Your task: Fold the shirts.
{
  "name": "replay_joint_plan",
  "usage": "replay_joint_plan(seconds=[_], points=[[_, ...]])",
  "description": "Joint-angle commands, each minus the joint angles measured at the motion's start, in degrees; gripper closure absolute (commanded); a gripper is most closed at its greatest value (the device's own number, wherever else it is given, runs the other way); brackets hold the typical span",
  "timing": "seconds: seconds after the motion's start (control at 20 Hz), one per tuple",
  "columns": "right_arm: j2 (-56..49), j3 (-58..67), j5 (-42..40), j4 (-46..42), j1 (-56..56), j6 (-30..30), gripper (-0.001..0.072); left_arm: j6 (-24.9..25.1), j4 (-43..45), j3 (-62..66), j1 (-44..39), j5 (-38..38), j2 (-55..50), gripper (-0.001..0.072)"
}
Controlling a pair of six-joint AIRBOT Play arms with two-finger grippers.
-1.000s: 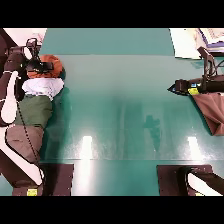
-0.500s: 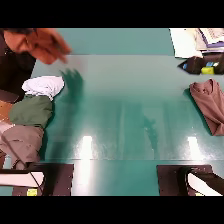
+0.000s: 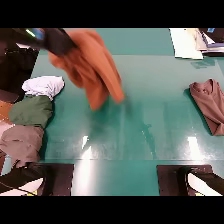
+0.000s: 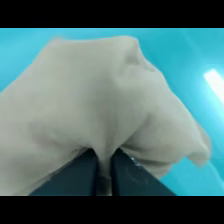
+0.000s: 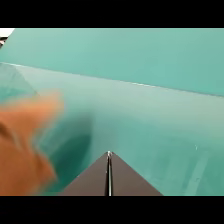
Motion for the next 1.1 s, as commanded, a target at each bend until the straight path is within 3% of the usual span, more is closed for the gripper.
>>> replay_joint_plan(seconds=[0.0, 0.05, 0.1, 0.15, 0.2, 0.45, 0.55, 0.65, 0.8, 0.9, 1.05], points=[[0.07, 1.7, 3.21, -0.02, -0.02, 0.0, 0.0695, 0.04, -4.68, -13.2, -8.0, 4.26, 0.2, 0.0676], [0.0, 1.7, 4.46, -0.2, -0.02, 0.0, 0.0695, 0.07, -6.1, -16.85, -9.42, 6.45, -0.35, 0.0674], [-0.04, 1.7, 5.38, -0.37, -0.02, 0.0, 0.0695, 0.04, -7.02, -19.41, -10.29, 8.13, -1.01, 0.0475], [-0.07, 1.7, 6.01, -0.37, -0.02, -0.02, 0.0695, -0.37, -7.32, -21.2, -10.73, 9.44, -1.79, 0.01], [-0.07, 1.7, 6.45, -0.39, -0.02, -0.02, 0.0695, -0.5, -6.67, -21.62, -10.6, 9.03, -2.51, -0.0007], [-0.07, 1.7, 6.88, -0.37, -0.02, -0.02, 0.0694, -0.35, -2.29, -21.88, -3.37, 1.31, -2.01, -0.0008], [-0.07, 1.68, 7.06, -0.37, -0.02, 0.0, 0.0695, -0.15, -2.4, -25.05, -0.22, 1.6, -2.01, -0.0008], [-0.09, 1.68, 7.04, -0.37, -0.02, 0.0, 0.0695, 0.11, -2.47, -30.95, 1.88, 5.31, -2.03, -0.0008], [-0.17, 1.66, 7.08, -0.33, -0.02, 0.0, 0.0695, -0.2, -4.57, -40.48, 6.4, 17.22, -2.25, -0.0007], [-0.17, 1.66, 7.08, -0.33, -0.02, 0.0, 0.0695, 0.96, -12.52, -42.42, 10.58, 21.92, -4.7, -0.0008], [-0.17, 1.66, 7.37, -0.33, -0.02, 0.0, 0.0695, 8.55, -24.81, -42.36, 13.38, 25.2, -10.27, -0.0006]])
